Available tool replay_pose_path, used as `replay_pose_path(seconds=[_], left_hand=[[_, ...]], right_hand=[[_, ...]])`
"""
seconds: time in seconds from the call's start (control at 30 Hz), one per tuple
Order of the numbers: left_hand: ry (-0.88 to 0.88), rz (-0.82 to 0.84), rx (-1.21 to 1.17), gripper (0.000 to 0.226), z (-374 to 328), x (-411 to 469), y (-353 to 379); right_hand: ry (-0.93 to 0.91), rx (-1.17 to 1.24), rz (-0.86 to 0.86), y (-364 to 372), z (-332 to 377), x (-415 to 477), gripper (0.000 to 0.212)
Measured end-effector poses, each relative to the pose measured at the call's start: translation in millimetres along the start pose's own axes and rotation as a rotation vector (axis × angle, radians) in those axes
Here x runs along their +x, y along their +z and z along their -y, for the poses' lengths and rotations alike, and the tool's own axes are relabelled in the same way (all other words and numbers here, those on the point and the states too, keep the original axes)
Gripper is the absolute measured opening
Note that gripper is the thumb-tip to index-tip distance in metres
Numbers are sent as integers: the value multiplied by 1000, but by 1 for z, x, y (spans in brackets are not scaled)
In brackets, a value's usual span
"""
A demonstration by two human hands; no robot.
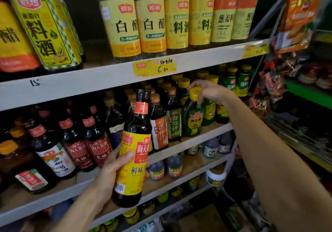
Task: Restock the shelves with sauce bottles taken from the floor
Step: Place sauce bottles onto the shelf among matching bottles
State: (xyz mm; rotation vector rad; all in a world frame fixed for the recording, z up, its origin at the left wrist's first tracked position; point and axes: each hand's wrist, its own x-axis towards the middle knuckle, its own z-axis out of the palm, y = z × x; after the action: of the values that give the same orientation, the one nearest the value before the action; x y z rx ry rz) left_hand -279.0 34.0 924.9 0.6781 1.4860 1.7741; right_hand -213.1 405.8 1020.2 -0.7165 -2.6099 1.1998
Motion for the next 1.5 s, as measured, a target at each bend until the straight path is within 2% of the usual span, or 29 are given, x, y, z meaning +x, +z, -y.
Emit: replay_pose_path(seconds=[0.1,0.27,0.43,0.6,0.67,0.77,0.8,0.83,0.9,0.93,1.0,1.07,1.13,1.27,1.4,1.5], left_hand=[[0,-13,-3,75,4,2,0],[-10,-27,-10,89,5,1,-1],[5,-48,-29,71,6,0,-5],[-5,-85,-77,76,8,-3,-7],[-15,-89,-103,87,10,-6,-10],[-59,-39,-189,84,7,-15,-18],[-71,-12,-220,79,4,-18,-23],[-74,11,-251,76,0,-22,-28],[-51,64,-311,73,-7,-30,-39],[-35,88,-333,73,-12,-35,-44],[-17,123,-357,73,-19,-48,-53],[-12,155,-366,72,-24,-66,-63],[-13,155,-381,72,-25,-87,-78],[-43,111,-422,74,-27,-135,-117],[-39,83,-420,72,-28,-176,-171],[-43,65,-435,72,-29,-205,-219]], right_hand=[[34,-28,41,-2,5,15,59],[37,-398,23,3,18,32,67],[-1,-422,15,4,10,38,63],[-22,-295,-52,15,8,22,68],[-67,-272,-307,32,8,2,65],[-310,-300,-925,85,16,-43,38],[-388,-266,-1031,106,24,-59,28],[-440,-198,-1056,129,35,-74,20],[-419,82,-918,170,60,-100,15],[-357,300,-758,186,78,-112,16],[-283,772,-321,212,117,-135,12],[-274,1001,-18,233,153,-147,28],[-290,1005,125,255,180,-153,37],[-308,942,292,301,221,-160,20],[-318,933,383,358,257,-166,14],[-286,942,390,404,289,-170,15]])
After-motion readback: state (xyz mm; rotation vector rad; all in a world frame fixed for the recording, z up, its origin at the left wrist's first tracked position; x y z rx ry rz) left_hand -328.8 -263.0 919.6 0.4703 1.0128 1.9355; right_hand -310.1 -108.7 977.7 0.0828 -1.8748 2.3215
